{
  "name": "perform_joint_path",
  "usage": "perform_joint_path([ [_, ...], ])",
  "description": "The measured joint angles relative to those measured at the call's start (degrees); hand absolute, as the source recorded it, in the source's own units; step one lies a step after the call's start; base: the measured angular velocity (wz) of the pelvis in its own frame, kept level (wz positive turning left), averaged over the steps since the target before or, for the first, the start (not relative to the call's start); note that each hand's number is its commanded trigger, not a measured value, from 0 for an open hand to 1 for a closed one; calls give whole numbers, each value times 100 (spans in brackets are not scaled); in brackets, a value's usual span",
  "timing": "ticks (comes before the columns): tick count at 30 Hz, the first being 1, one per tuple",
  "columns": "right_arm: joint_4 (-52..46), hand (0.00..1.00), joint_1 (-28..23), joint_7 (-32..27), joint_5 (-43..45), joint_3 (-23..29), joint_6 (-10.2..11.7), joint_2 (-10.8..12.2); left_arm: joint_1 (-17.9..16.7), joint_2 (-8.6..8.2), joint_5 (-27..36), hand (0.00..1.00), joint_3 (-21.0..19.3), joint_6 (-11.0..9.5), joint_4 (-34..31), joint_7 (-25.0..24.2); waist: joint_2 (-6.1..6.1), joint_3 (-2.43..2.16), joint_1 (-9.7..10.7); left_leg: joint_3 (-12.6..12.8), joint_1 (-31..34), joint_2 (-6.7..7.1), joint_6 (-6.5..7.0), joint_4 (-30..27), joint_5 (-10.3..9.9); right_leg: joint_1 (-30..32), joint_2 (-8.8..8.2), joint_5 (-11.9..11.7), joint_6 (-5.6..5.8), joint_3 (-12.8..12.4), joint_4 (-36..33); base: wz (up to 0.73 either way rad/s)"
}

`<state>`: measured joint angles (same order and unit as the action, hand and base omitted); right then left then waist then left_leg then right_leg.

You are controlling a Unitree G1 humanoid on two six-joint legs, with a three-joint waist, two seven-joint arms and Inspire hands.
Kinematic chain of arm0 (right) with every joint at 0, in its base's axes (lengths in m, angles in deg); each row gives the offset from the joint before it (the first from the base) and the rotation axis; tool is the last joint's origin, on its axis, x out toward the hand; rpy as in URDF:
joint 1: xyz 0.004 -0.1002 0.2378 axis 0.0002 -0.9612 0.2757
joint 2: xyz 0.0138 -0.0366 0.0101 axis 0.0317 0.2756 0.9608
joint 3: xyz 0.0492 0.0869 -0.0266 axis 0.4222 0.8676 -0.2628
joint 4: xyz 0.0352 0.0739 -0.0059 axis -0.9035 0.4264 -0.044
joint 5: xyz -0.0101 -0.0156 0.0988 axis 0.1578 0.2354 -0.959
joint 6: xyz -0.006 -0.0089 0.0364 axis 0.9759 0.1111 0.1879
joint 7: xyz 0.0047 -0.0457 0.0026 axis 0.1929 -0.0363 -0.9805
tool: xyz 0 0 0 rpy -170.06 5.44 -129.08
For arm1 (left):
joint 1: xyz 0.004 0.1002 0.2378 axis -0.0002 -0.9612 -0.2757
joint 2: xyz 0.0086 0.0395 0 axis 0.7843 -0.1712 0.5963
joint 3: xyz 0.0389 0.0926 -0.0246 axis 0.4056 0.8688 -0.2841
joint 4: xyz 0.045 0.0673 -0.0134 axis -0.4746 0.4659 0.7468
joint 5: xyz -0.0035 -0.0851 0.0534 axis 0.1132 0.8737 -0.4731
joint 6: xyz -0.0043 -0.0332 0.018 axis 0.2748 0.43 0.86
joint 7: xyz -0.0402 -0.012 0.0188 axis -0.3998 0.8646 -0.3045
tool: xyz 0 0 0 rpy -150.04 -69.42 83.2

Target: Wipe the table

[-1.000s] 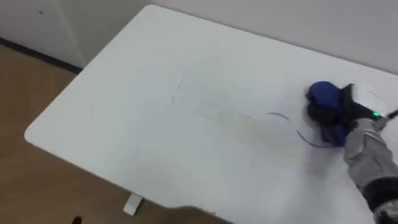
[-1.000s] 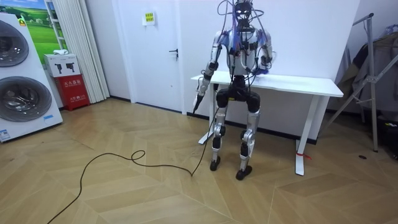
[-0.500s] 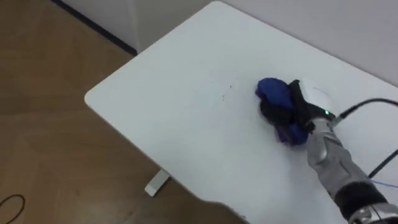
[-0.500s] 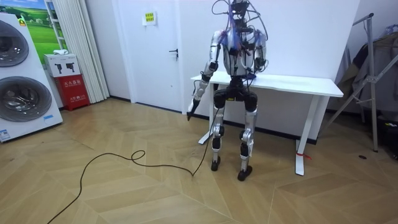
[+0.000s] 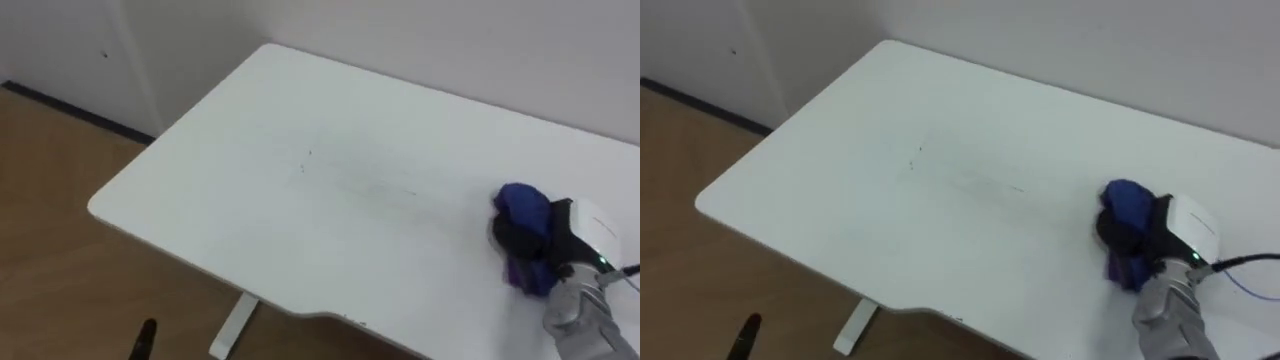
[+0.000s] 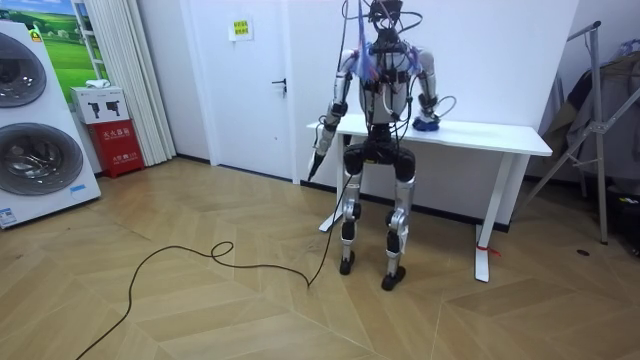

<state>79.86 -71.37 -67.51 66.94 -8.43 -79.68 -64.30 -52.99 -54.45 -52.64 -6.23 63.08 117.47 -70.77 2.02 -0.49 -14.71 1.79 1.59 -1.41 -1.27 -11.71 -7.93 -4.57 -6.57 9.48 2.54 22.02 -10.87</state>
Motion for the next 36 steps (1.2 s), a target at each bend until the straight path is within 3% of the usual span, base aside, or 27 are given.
perform_joint_path([
  [2,-194,100,320,248,140,-309,-52,215,5,-16,-7,0,24,69,187,-43,-12,21,-44,-10,69,-21,-14,-5,9,88,28,-13,-21,-15,1,-10],
  [5,-467,100,524,420,283,-546,111,271,-16,-35,-21,0,25,139,189,-112,-32,134,-275,-43,83,-18,-19,14,28,113,32,-13,-21,10,15,9],
  [8,-435,100,359,311,416,-654,309,268,-315,-35,-50,0,-5,213,189,-97,-50,139,-275,-121,82,13,-4,43,29,54,-2,7,10,145,28,23],
  [10,-428,100,65,31,434,-640,545,244,-511,-36,-44,0,-18,220,187,-77,-38,134,-119,-161,29,40,7,37,22,-55,-9,6,10,200,49,33],
  [12,-393,100,-448,-394,460,-409,879,137,-662,-31,-65,0,-43,218,195,-47,-37,128,232,-204,-90,119,46,43,-1,-323,-53,28,46,290,143,52],
  [13,-389,100,-593,-503,480,-247,963,122,-717,-33,-95,0,-93,214,204,-43,-19,127,298,-200,-119,128,65,47,-14,-365,-64,43,70,306,139,39],
  [15,-383,100,-1181,-822,528,525,1157,65,-738,-53,-319,0,-541,175,155,-15,83,51,474,-135,-148,161,87,67,-32,-396,-112,80,131,349,135,4],
  [17,-298,100,-1508,-887,393,1064,1218,-67,-743,-56,-449,0,-838,170,2,14,100,28,691,-158,-210,196,106,81,-43,-485,-140,83,135,420,126,2],
  [18,-160,100,-1653,-901,302,1372,1218,-176,-723,-36,-484,0,-934,161,-120,63,93,-13,786,-158,-251,207,124,81,-54,-507,-152,74,150,405,113,0],
  [20,73,100,-1774,-903,146,1647,1195,-322,-688,33,-499,0,-957,136,-181,157,90,-40,841,-118,-311,209,136,76,-61,-558,-155,67,162,383,114,-17],
  [22,184,100,-1805,-921,12,1740,1147,-401,-637,45,-487,0,-948,111,-335,176,95,-45,861,-57,-317,197,133,72,-74,-558,-154,66,164,321,113,-25],
  [25,94,100,-1728,-914,-119,1583,877,-413,-460,-29,-488,0,-706,49,-348,222,60,-49,806,-52,-285,173,121,-10,-96,-536,-140,63,175,312,109,-21],
  [27,-13,100,-1425,-818,-219,1387,360,-291,-328,-110,-390,0,-483,51,-246,224,20,-46,594,-45,-256,127,78,-14,-104,-431,-98,36,132,219,64,-37],
  [28,-54,100,-1301,-749,-232,1294,228,-204,-288,-121,-389,0,-414,51,-183,231,4,-37,509,-57,-248,115,74,-14,-102,-381,-78,21,107,166,32,-77],
  [30,-437,100,-713,-221,9,515,-238,22,-197,-119,-395,0,-271,160,135,220,-32,-23,158,-65,-168,41,45,-13,-87,-131,45,-77,-39,22,11,-81],
  [32,-669,100,-182,126,310,-97,-292,246,-181,-124,-393,0,-237,275,217,151,-31,-10,17,-89,-72,-16,-17,-12,-48,-11,106,-96,-95,20,3,-18],
  [33,-790,100,195,353,466,-486,-277,341,-124,-126,-376,0,-219,278,284,92,-41,49,-120,-130,-47,-29,-37,-10,-22,25,130,-84,-123,29,4,14],
  [34,-868,100,342,454,476,-607,-256,350,-116,-126,-370,0,-217,277,284,74,-42,66,-150,-179,-34,-26,-36,-13,-6,59,142,-75,-133,35,13,38],
  [35,-934,100,619,575,546,-708,-106,351,-156,-111,-331,0,-218,279,257,36,-55,96,-285,-264,4,-3,-20,4,44,62,137,-45,-125,104,29,59],
  [36,-877,100,839,600,588,-743,18,348,-275,-83,-273,0,-212,276,231,36,-51,97,-324,-382,25,43,-13,43,93,51,106,-14,-109,192,35,63],
])
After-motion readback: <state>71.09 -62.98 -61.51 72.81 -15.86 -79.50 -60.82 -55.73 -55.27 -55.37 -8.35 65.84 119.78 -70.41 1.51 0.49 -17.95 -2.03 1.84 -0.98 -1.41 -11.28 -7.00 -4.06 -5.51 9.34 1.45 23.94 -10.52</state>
